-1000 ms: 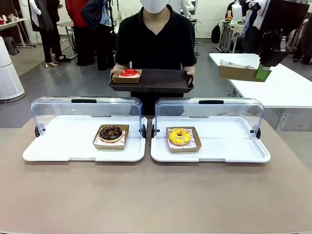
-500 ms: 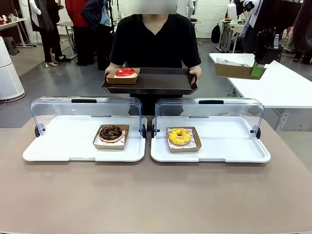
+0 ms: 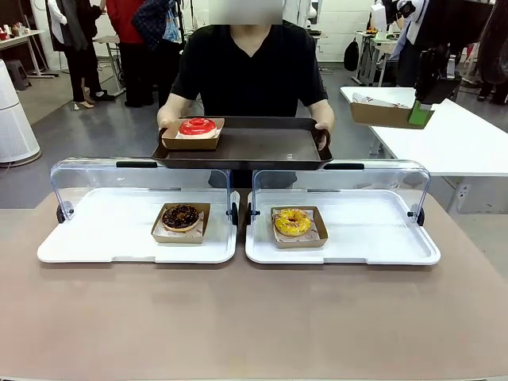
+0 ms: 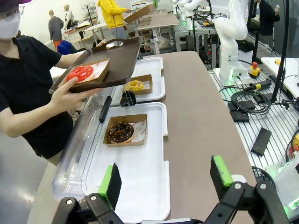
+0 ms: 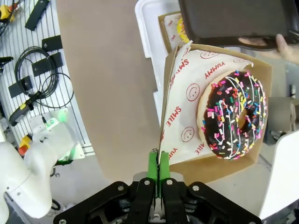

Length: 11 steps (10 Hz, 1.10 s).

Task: Provide the desired donut to the person.
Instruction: Place the picked Paper togo box onto the Handle tray extended by the person.

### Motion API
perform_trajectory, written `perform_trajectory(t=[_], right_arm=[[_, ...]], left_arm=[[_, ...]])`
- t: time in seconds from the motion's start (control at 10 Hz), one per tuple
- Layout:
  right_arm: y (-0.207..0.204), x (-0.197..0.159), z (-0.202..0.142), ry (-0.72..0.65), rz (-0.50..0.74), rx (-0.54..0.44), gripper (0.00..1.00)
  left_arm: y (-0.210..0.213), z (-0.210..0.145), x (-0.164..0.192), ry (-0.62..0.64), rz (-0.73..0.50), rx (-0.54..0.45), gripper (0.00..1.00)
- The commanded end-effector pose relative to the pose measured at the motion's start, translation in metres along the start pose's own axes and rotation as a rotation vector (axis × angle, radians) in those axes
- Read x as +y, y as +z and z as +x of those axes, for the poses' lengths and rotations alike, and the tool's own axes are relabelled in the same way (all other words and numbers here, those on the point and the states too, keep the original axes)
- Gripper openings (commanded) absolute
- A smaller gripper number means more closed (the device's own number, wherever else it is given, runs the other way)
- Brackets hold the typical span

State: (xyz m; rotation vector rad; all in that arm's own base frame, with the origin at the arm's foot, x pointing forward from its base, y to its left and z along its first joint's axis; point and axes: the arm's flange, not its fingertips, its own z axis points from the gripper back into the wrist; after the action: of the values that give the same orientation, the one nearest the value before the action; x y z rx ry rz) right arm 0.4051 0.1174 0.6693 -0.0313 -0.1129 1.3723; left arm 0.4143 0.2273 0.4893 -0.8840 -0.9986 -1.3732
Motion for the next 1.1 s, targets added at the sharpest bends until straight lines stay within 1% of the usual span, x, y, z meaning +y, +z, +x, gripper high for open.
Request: perform_trajectory(t=[0.0, 0.8, 0.9, 1.0], right_arm=[[-0.003, 0.004, -0.003, -0.001, 0.002, 0.004, 0.00], [-0.003, 0.004, -0.003, -0.001, 0.002, 0.004, 0.00], [0.000, 0.000, 0.000, 0.000, 0.000, 0.000, 0.02], [0.017, 0.010, 0.025, 0.024, -0.045, 0.024, 0.02]], left_arm=[[0.001, 0.001, -0.002, -0.001, -0.008, 0.003, 1.00], [0.001, 0.001, -0.002, -0.001, -0.008, 0.003, 1.00], [0.001, 0.001, -0.002, -0.001, -0.008, 0.003, 1.00], [0.001, 0.001, -0.002, -0.001, -0.008, 0.003, 1.00]])
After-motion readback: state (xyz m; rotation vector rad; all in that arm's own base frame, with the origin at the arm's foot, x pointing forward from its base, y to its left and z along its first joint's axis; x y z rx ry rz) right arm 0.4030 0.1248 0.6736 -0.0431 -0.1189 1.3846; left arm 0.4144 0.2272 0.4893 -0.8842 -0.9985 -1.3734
